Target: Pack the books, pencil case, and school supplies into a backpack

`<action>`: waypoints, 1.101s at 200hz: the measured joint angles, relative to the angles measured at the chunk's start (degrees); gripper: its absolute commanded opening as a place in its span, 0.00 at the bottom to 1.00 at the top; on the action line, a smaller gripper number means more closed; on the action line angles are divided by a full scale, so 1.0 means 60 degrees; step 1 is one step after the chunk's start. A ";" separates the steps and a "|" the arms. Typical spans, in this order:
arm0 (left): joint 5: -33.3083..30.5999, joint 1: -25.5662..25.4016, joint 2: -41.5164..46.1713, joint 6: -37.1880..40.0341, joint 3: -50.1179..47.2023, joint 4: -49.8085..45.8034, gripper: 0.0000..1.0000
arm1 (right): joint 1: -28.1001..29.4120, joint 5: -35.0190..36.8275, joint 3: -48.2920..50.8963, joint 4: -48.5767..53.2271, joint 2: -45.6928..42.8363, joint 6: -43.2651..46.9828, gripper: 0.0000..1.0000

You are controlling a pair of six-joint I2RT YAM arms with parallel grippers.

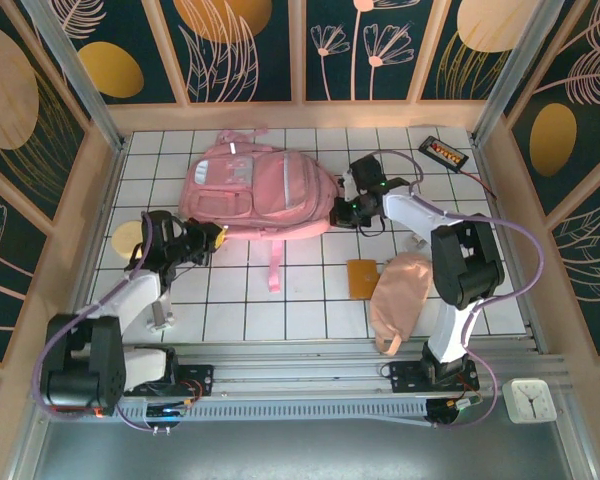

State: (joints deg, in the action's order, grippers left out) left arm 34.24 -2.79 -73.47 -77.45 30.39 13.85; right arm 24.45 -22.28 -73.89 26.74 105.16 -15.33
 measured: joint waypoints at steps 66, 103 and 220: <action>-0.0539 0.0860 -0.5249 0.2466 0.6105 -0.1530 0.62 | 0.2816 -0.0412 -0.0058 -0.0907 0.0459 -0.1078 0.00; -0.0780 0.0849 -0.4258 0.3381 0.5807 -0.2164 0.74 | 0.2980 -0.1075 -0.1956 -0.0885 0.2058 -0.1931 0.00; -0.0499 -0.1585 -0.2251 -0.0725 0.0073 0.1800 0.72 | 0.2816 -0.1585 -0.2951 -0.0641 0.2969 -0.2073 0.00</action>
State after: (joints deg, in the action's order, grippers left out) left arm 31.24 -12.29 -86.98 -81.80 30.83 24.64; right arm 41.34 -31.79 -91.59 22.90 122.98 -27.77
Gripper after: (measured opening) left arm 0.722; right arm 0.048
